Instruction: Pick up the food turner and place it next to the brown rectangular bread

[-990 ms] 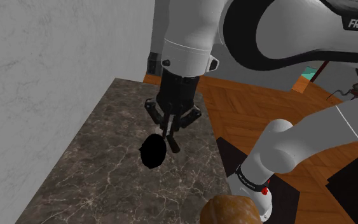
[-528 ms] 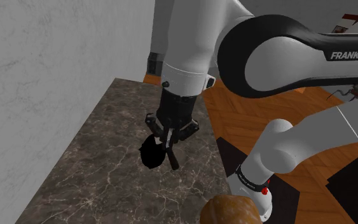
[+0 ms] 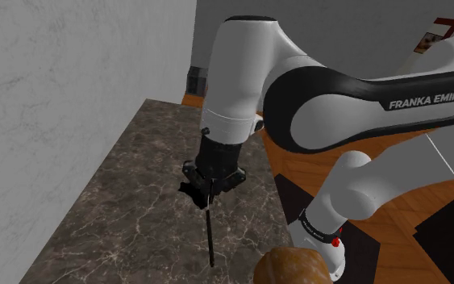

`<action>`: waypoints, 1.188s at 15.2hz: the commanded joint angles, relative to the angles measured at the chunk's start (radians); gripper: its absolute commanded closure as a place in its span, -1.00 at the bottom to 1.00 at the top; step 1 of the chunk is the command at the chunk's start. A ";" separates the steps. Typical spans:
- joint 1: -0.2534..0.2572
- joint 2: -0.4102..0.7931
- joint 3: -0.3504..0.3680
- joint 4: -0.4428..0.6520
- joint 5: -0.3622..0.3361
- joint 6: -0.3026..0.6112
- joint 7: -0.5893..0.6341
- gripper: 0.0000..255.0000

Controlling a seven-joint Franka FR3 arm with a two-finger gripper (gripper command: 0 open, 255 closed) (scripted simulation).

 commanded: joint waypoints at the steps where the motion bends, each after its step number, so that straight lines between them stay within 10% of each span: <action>1: 0.000 0.006 0.008 -0.021 0.004 0.028 -0.003 1.00; 18: -0.014 0.112 0.105 -0.174 0.028 0.285 -0.007 1.00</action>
